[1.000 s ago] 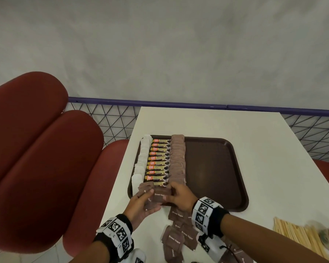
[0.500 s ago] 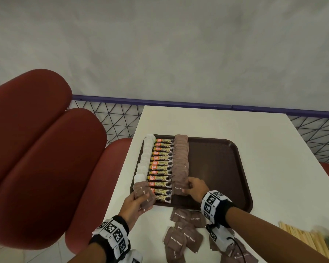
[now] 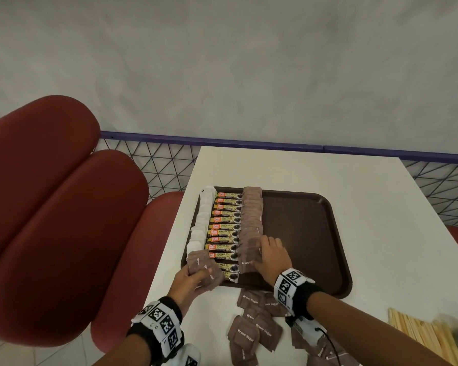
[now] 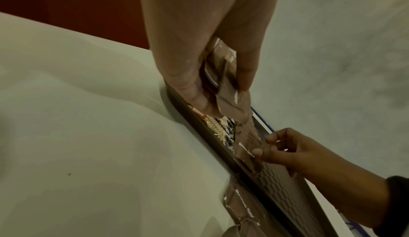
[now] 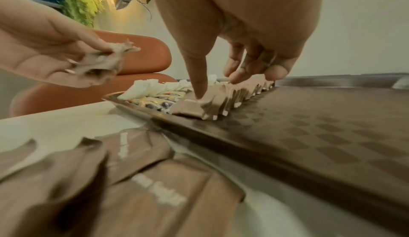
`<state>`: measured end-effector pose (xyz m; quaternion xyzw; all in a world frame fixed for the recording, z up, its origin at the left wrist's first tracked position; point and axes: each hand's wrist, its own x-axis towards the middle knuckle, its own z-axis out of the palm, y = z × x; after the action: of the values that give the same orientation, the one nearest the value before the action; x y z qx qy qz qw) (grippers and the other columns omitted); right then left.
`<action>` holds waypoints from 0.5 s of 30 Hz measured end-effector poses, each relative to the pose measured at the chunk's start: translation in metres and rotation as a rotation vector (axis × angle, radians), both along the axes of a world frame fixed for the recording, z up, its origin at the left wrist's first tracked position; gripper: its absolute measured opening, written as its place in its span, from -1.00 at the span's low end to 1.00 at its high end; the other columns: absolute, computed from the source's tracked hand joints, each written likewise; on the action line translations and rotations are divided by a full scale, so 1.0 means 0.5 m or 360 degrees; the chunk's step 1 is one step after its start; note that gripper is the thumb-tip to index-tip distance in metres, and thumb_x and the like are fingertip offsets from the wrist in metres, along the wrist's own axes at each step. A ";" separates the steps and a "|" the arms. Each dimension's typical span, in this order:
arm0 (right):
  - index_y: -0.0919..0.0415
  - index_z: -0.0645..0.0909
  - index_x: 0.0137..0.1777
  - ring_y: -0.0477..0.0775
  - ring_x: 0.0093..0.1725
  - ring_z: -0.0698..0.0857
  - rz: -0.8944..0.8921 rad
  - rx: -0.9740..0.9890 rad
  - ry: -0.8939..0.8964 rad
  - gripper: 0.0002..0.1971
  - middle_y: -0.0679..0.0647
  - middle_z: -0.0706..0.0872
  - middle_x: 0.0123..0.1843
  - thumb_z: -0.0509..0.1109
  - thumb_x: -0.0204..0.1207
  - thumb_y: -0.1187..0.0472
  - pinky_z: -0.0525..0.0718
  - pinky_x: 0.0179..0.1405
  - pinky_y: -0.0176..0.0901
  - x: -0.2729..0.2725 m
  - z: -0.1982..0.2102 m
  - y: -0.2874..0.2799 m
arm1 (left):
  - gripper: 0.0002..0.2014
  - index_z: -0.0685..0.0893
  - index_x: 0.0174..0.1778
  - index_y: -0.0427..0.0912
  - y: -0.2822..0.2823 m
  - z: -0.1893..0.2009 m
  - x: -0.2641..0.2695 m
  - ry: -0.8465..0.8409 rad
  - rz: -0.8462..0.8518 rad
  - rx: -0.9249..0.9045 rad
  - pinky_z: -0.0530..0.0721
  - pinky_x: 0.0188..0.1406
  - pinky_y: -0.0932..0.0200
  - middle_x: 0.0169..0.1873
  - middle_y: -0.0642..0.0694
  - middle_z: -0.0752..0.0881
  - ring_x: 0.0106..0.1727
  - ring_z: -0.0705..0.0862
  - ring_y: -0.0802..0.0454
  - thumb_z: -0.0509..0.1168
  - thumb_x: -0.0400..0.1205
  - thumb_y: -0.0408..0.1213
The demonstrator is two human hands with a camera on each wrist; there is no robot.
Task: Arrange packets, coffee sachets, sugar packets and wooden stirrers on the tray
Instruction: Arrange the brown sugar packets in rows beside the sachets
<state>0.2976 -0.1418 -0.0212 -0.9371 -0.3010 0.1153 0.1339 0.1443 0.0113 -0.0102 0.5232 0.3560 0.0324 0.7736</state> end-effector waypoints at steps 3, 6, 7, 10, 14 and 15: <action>0.10 0.43 0.16 -0.01 0.19 0.46 0.0089 0.0316 0.0220 -0.71 0.00 0.53 0.18 0.33 0.53 0.01 0.49 0.14 -0.21 -0.023 0.008 0.000 | -0.77 0.65 0.03 -0.29 -0.004 0.002 0.003 0.0017 -0.0007 -0.0024 0.69 -0.11 0.06 -0.06 -0.29 0.71 -0.03 0.69 -0.16 0.31 0.48 -0.54; 0.05 0.46 0.02 -0.08 0.01 0.49 0.0231 0.0553 0.0650 -0.79 -0.03 0.54 0.00 0.34 0.52 -0.03 0.50 -0.05 -0.28 -0.057 0.012 0.009 | -0.63 0.62 0.14 -0.30 -0.011 0.000 0.006 -0.0005 -0.0038 -0.0044 0.70 -0.11 0.07 0.00 -0.31 0.74 0.02 0.72 -0.20 0.41 0.40 -0.49; 0.07 0.47 -0.01 -0.10 -0.07 0.50 0.0279 0.0605 0.0765 -0.78 -0.03 0.55 -0.05 0.36 0.51 -0.03 0.49 -0.12 -0.31 -0.067 0.009 0.014 | -0.59 0.61 0.19 -0.31 -0.013 -0.002 0.007 -0.0017 -0.0053 -0.0045 0.71 -0.10 0.06 0.01 -0.32 0.75 0.03 0.73 -0.22 0.44 0.40 -0.47; 0.13 0.46 -0.08 -0.08 -0.22 0.50 0.0272 0.0723 0.0972 -0.78 0.02 0.59 -0.14 0.43 0.48 0.06 0.45 -0.27 -0.35 -0.090 -0.001 0.023 | -0.71 0.60 0.21 -0.41 -0.022 -0.002 0.012 -0.0054 -0.0064 -0.0063 0.76 -0.11 0.08 -0.11 -0.32 0.76 -0.09 0.76 -0.17 0.33 0.56 -0.49; 0.06 0.41 -0.24 -0.13 -0.29 0.51 0.0047 0.0915 0.1142 -0.77 -0.07 0.56 -0.30 0.45 0.47 0.26 0.52 -0.24 -0.32 -0.095 0.006 0.027 | -0.77 0.64 0.17 -0.30 -0.028 0.007 0.013 -0.0072 -0.0063 -0.0108 0.74 0.03 0.03 0.00 -0.33 0.76 0.02 0.75 -0.20 0.31 0.60 -0.41; 0.05 0.41 -0.25 -0.10 -0.26 0.54 0.0000 0.0947 0.1155 -0.76 -0.05 0.58 -0.28 0.44 0.47 0.30 0.57 -0.19 -0.24 -0.090 0.010 0.027 | -0.77 0.64 0.19 -0.28 -0.027 0.008 0.013 -0.0060 -0.0051 -0.0144 0.73 0.08 0.00 0.06 -0.33 0.76 0.09 0.75 -0.22 0.30 0.62 -0.38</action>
<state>0.2526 -0.1286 -0.0161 -0.7571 -0.2547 0.3443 0.4934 0.1510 -0.0021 -0.0060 0.4926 0.3340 0.0138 0.8035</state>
